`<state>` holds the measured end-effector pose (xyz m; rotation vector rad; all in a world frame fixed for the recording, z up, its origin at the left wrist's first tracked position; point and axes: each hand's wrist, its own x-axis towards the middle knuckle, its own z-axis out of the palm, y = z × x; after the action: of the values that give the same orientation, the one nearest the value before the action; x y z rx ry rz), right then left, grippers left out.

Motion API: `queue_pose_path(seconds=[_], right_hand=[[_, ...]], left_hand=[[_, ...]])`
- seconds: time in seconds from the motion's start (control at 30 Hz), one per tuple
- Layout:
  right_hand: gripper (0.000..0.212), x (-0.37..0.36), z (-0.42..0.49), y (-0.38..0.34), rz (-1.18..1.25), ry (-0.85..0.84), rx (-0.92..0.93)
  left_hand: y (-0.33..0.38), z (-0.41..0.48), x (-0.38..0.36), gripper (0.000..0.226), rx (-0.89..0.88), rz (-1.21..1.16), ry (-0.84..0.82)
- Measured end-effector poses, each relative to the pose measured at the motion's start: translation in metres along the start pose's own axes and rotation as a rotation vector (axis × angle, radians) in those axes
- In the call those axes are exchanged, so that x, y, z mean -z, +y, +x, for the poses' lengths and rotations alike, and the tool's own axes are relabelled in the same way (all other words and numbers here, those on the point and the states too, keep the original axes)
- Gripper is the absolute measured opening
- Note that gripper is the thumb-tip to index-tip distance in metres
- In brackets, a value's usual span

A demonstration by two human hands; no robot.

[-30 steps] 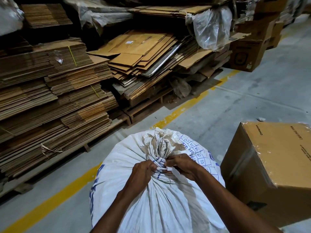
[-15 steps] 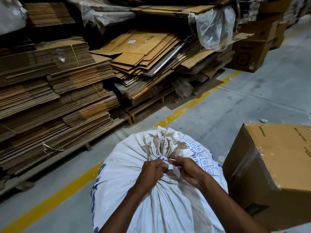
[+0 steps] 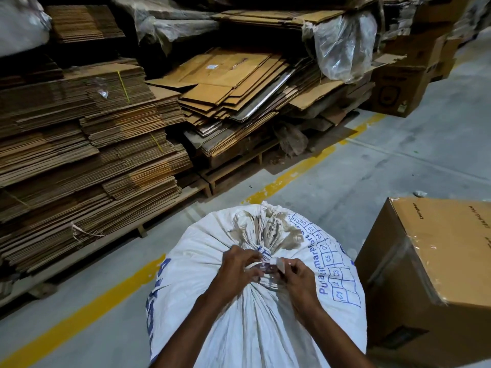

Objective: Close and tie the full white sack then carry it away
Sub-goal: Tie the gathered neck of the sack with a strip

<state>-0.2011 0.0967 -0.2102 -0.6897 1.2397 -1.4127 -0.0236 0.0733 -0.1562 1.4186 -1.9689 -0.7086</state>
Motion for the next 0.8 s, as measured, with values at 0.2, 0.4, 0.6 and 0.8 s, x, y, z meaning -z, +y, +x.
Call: queue_pose_path(seconds=[0.2,0.4,0.6,0.8], right_hand=[[0.067,0.016,-0.004,-0.013,0.122,-0.084,-0.034],[0.018,0.026,-0.002,-0.017,0.225,-0.190,-0.110],[0.021,0.029,0.004,-0.020,0.223,-0.144,-0.151],[0.015,0.026,0.007,-0.015,0.365,-0.071,-0.340]], left_hand=[[-0.010,-0.003,0.014,0.031,-0.050,0.036,0.068],[-0.014,-0.006,0.004,0.018,-0.100,0.136,0.190],[-0.017,-0.001,-0.010,0.010,-0.325,0.264,0.231],[-0.010,0.007,-0.006,0.005,-0.388,0.271,0.112]])
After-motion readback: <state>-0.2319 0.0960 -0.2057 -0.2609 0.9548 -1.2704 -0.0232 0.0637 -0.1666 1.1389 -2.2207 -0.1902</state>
